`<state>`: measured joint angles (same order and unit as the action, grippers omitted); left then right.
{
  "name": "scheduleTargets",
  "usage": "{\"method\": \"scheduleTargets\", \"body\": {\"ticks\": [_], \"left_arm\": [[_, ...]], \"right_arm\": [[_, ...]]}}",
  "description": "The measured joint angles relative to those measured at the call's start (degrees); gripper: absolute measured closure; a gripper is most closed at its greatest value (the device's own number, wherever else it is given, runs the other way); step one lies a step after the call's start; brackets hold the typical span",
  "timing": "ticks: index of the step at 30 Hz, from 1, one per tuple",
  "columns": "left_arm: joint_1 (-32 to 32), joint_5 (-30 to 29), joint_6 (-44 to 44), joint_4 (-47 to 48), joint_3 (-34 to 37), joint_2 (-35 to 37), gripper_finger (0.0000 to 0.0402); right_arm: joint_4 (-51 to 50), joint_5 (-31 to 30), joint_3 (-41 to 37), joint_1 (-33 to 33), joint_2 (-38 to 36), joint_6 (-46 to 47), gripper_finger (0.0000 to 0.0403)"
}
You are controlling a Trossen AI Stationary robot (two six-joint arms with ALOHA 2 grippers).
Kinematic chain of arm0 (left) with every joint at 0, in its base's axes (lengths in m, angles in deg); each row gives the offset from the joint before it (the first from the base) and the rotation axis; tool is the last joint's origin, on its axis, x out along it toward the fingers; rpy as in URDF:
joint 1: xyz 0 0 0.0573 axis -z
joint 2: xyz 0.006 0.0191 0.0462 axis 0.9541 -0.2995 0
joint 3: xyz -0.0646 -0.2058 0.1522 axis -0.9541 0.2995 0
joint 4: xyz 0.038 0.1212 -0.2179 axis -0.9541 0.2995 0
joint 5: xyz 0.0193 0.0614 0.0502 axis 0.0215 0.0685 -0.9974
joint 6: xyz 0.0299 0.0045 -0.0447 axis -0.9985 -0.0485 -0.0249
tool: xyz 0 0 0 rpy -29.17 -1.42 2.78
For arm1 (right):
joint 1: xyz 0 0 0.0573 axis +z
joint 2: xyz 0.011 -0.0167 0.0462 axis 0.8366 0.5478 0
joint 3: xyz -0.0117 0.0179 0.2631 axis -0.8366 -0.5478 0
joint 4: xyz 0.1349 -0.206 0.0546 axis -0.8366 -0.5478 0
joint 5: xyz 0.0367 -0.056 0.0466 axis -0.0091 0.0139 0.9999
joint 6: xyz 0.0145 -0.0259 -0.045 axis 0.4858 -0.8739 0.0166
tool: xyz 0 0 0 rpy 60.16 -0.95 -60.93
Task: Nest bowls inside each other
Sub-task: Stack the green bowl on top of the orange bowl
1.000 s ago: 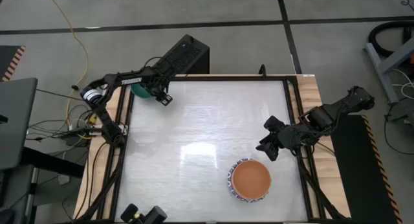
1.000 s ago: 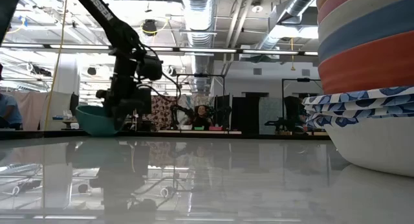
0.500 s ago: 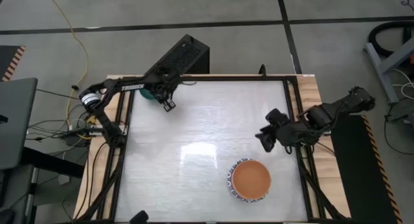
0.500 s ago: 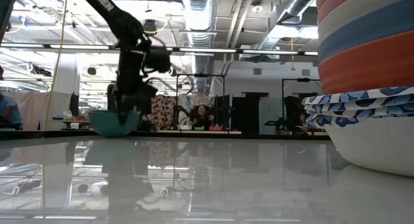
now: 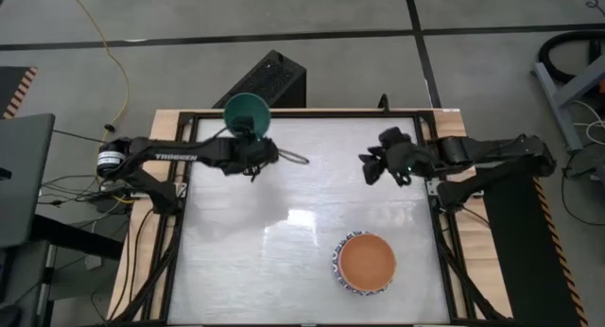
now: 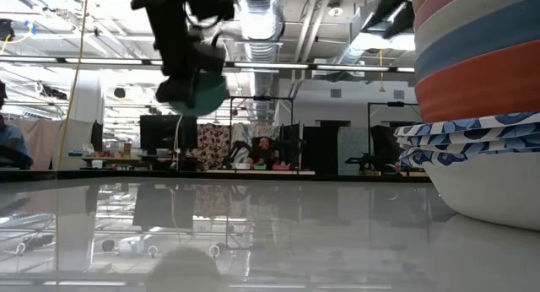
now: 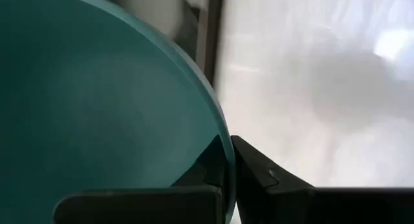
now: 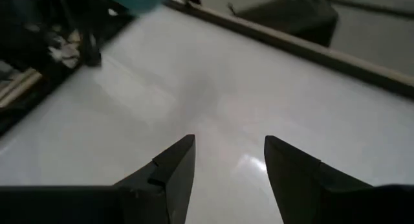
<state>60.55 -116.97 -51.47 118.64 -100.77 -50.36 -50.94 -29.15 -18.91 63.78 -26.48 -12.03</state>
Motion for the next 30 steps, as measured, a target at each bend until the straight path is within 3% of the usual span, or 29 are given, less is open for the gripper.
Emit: {"method": "scheduleTargets", "body": {"ticks": [6,14,19,24,30], "left_arm": [[7.9,-10.29,-16.0,-11.93,-0.02,0.19,0.0401],[9.91,-15.71,-36.62,-22.58,-0.03,0.19,0.0401],[9.87,-15.84,-46.62,-26.34,-0.04,0.19,0.0401],[9.88,-14.56,-54.66,-27.99,-0.04,0.19,0.0401],[9.32,-11.47,-66.47,-36.29,-0.03,0.19,0.0401]], "right_arm": [[16.88,4.5,0.0,-4.72,4.69,-13.86,0.0198],[29.33,4.92,0.0,-5.13,11.84,-22.14,0.0198],[37.62,4.61,0.51,-6.28,13.87,-27.43,0.0198],[37.58,-0.61,5.73,-8.09,14.24,-31.8,0.0198],[37.81,-1.34,13.77,-10.02,16.21,-39.05,0.0198]]}}
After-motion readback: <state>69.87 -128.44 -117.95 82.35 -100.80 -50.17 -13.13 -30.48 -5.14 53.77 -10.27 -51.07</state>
